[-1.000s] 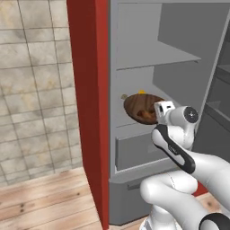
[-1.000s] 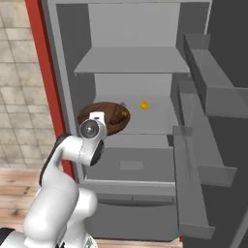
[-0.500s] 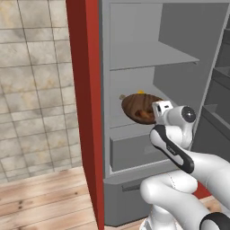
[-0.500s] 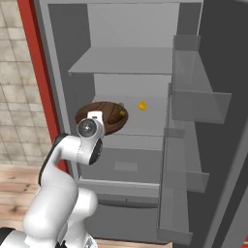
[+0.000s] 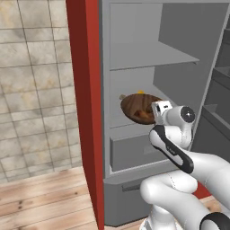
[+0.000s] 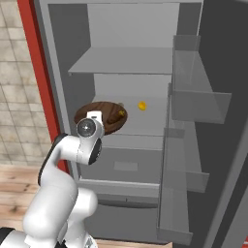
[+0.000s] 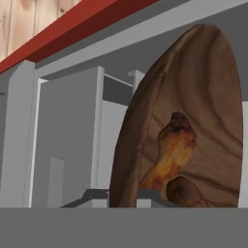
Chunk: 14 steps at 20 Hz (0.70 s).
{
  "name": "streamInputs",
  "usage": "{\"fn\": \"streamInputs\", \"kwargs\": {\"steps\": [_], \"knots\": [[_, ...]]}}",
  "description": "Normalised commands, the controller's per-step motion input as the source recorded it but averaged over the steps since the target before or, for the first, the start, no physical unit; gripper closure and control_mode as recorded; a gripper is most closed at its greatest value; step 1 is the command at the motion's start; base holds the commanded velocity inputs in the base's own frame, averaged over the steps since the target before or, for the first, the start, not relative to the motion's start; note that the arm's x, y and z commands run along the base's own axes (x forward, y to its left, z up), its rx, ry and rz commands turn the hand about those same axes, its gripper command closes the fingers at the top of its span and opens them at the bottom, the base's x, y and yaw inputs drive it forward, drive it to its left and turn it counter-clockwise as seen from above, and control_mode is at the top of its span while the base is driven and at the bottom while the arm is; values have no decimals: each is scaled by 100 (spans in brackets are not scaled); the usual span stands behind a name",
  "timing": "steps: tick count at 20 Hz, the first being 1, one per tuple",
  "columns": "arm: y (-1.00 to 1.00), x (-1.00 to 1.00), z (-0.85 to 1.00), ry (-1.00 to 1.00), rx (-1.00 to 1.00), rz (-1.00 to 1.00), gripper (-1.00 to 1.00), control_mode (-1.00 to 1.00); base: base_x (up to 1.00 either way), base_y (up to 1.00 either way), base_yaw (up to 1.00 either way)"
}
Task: Pick the chicken drumstick and sweet potato from their plates and place them in the bowl. Then put the bowl in the fridge.
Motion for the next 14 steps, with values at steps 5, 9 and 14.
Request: {"fn": "streamInputs", "kwargs": {"steps": [5,9,14], "knots": [[0,0,0,0,0,0,100,100,0,0,0],[0,0,0,0,0,0,100,100,0,0,0],[0,0,0,0,0,0,100,-100,0,0,0]]}}
